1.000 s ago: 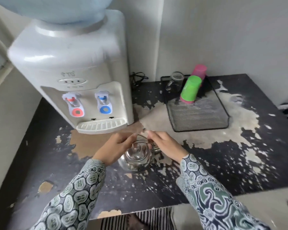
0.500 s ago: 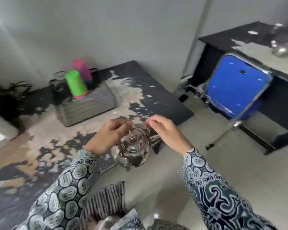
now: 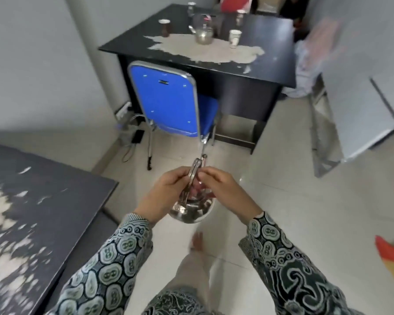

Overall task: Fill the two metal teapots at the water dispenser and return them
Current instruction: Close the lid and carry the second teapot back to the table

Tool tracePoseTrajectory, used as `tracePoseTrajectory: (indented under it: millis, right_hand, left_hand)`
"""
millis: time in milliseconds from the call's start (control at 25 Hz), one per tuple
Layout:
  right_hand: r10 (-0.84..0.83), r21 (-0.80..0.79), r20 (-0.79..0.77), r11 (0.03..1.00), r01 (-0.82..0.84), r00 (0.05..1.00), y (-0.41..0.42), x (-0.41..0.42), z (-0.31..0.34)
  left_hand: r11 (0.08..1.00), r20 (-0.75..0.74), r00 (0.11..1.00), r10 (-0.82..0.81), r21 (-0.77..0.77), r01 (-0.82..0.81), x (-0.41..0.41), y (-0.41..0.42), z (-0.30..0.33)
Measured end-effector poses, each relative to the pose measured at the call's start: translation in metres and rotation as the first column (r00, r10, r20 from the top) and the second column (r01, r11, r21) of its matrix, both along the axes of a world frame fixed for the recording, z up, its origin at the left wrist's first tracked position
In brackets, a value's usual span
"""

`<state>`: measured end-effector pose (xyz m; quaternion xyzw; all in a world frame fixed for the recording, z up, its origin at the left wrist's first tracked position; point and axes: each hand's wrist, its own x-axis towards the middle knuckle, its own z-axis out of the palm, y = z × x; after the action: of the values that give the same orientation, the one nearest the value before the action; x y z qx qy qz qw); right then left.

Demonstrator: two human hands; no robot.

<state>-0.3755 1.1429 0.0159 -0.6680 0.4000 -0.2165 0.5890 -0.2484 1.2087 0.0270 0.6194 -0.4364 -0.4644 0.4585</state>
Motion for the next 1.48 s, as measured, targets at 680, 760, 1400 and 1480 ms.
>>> tracePoseTrajectory:
  millis: [680,760,1400,1480]
  right_hand:
    - [-0.112,0.073,-0.042,0.991,0.115,0.993,-0.449,-0.132,0.034]
    - [-0.058,0.021,-0.043,0.998,0.059,0.997,-0.500,-0.150,0.042]
    - [0.547,-0.078,-0.098,0.828,-0.555,0.831,-0.886,-0.217,0.086]
    - [0.632,-0.064,-0.080,0.769,-0.636,0.771,-0.926,-0.208,0.091]
  left_hand:
    - [0.948,0.367,0.917,-0.156,-0.204,0.243,-0.089,-0.477,0.014]
    - [0.910,0.486,0.841,-0.236,-0.193,0.367,-0.104,-0.529,0.012]
    - [0.963,0.413,0.904,0.109,-0.270,0.007,-0.190,-0.810,0.040]
    - [0.964,0.404,0.907,0.116,-0.266,-0.005,-0.184,-0.844,0.045]
